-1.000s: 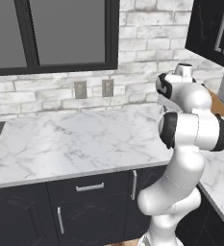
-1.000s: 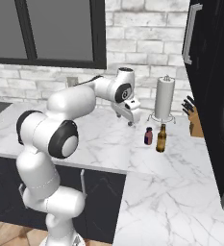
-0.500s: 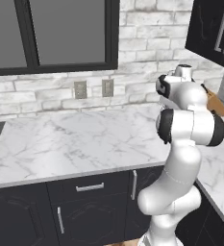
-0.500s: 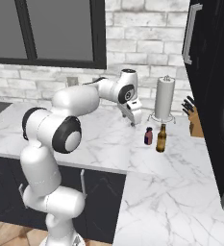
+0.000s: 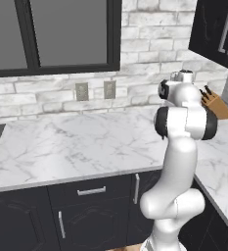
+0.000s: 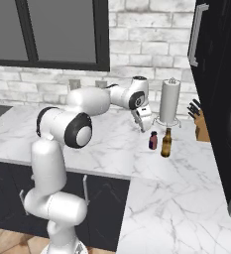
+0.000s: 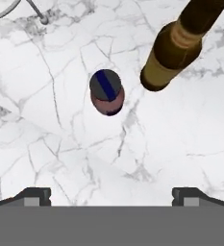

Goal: Place the drinks on the dining counter in a tight cluster.

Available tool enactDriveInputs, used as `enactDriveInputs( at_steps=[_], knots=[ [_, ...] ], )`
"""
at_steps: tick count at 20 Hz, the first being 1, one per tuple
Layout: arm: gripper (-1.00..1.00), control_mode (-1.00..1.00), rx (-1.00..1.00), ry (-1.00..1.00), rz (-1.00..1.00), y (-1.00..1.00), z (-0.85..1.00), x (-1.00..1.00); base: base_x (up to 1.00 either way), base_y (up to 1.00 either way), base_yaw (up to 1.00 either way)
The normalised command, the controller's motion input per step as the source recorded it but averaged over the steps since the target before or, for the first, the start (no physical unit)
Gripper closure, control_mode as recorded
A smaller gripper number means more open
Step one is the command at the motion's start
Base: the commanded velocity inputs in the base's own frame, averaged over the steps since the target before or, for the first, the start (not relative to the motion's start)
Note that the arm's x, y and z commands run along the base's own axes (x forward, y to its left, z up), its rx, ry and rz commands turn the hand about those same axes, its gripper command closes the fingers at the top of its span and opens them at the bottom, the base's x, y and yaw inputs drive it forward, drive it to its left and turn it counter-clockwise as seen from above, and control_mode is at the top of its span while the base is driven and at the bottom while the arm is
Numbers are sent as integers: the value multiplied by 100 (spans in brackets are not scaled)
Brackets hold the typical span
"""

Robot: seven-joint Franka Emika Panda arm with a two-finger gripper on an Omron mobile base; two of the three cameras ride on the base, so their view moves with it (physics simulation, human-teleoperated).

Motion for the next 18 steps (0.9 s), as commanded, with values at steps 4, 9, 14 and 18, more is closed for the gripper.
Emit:
enactDriveInputs(
  at_steps=[4,9,14,18],
  knots=[
    [-100,-100,0,9,2,-59,-12,14,0,0,0],
    [-100,-100,0,1,7,-49,-1,16,0,0,0],
    [-100,-100,0,0,0,-3,-4,10,0,0,0],
    [-100,-100,2,0,0,0,-26,12,0,0,0]
  ],
)
